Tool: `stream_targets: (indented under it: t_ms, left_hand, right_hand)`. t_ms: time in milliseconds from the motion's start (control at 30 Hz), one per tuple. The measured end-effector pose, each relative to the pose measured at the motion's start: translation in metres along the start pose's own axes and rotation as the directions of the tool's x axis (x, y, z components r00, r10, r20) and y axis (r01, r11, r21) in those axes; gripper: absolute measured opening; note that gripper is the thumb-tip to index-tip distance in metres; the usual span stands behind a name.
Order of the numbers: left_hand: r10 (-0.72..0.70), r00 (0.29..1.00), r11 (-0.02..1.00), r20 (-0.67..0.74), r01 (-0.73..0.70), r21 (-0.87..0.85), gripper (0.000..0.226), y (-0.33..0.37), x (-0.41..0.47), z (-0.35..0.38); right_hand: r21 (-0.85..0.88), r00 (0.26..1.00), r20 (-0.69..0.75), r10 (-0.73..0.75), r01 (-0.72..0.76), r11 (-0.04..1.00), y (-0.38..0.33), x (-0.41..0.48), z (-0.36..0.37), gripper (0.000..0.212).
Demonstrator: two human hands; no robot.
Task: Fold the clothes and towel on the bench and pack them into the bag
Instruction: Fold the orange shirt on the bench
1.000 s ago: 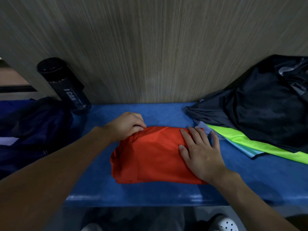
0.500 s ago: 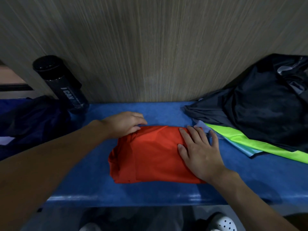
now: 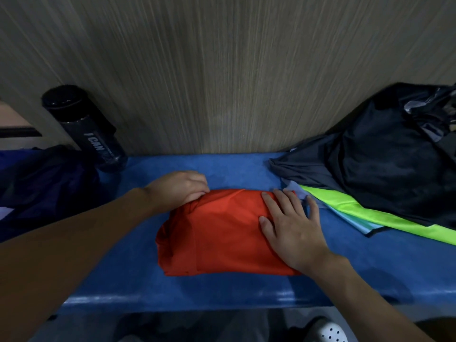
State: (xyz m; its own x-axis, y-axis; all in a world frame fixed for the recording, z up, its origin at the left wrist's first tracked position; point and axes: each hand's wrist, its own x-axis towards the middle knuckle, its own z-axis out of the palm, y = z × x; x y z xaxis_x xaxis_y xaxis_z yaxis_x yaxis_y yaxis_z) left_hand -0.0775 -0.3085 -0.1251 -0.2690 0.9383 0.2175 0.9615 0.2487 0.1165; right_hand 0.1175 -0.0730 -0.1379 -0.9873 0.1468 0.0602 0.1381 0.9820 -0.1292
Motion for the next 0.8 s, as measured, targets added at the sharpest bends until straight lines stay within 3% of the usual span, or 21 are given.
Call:
stream_targets:
  t_ms: [333,533,600,700,733,800]
  left_hand:
    - [-0.097,0.991,0.993,-0.094,0.103,0.059,0.026,-0.011,-0.021,-0.001]
    - [-0.154,0.988,0.981,0.012,0.152,0.124,0.021,-0.007,-0.033,-0.005]
    - [-0.266,0.964,0.953,-0.026,0.267,0.140,0.027,0.008,-0.023,-0.012]
    - [-0.523,0.824,0.852,-0.219,0.516,-0.095,0.051,0.051,0.003,-0.025]
    - [-0.548,0.800,0.836,-0.245,0.532,-0.135,0.052,0.070,0.010,-0.026]
    - [-0.525,0.818,0.848,-0.236,0.528,-0.057,0.056,0.104,0.016,-0.016]
  right_hand:
    - [-0.019,1.000,0.007,0.007,-0.007,1.000,0.002,-0.002,0.003,0.066]
    - [-0.046,1.000,0.020,0.010,-0.009,0.999,0.002,-0.001,0.001,0.065]
    - [-0.093,1.000,0.004,-0.002,0.003,0.996,0.000,-0.001,-0.001,0.062]
    - [-0.051,0.997,-0.064,-0.041,0.038,0.998,-0.008,0.000,-0.010,0.060]
    - [-0.014,0.995,-0.077,-0.060,0.059,0.998,-0.012,0.000,-0.012,0.062]
    - [0.026,0.992,-0.070,-0.108,0.110,0.994,-0.015,-0.003,-0.008,0.064]
